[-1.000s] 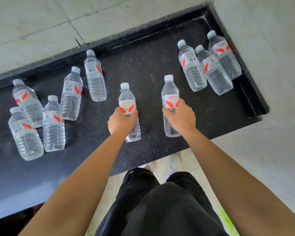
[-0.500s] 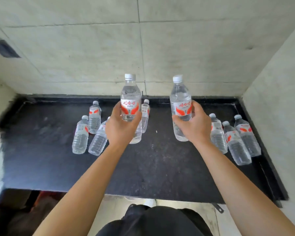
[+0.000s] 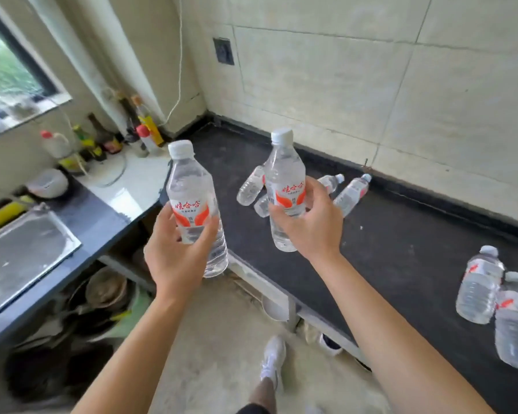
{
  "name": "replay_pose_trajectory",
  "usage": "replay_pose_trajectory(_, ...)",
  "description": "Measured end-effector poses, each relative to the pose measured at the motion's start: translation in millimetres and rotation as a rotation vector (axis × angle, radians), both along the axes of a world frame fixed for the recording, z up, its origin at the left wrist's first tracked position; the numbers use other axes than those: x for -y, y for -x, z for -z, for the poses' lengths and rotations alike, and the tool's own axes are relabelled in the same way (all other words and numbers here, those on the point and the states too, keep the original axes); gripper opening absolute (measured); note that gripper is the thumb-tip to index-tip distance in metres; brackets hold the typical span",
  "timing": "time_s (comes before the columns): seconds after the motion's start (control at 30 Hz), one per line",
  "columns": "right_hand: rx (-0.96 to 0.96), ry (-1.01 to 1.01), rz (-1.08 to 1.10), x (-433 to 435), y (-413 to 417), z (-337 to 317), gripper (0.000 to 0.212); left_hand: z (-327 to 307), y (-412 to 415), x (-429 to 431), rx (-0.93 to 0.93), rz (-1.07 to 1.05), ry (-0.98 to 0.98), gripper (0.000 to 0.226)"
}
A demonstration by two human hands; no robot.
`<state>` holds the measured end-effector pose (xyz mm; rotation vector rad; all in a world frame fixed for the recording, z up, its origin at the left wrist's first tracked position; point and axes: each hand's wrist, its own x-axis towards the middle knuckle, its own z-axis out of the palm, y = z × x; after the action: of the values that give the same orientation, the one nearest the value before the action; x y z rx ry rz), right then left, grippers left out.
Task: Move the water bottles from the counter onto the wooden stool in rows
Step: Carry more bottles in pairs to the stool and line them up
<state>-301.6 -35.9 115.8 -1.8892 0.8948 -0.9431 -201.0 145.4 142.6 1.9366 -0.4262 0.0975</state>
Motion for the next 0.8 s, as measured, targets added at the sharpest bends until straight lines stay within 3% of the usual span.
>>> replay_pose_trajectory(0.13, 0.028, -0.034, -0.191, -82.8, -42.8, -6.5, 0.056, -20.7, -12.6, -93.9, 0.048, -0.198, 0.017, 0.042)
replay_pose_trajectory(0.4, 0.08, 0.009, -0.528, -269.5, -115.7, -31.6, 0.062, -36.2, -41.3, -300.2, 0.107, -0.514, 0.149, 0.062)
replay_pose_trajectory(0.6, 0.136, 0.034, -0.741, -454.7, -194.5, -40.9, 0.065, -37.2, -59.4, -486.2, 0.162, -0.763, 0.15, 0.047)
replay_pose_trajectory(0.8, 0.171, 0.1, -0.974, -637.7, -247.8, -39.5, 0.071, -33.9, -68.7, -659.0, 0.173, -0.983, 0.088, 0.064)
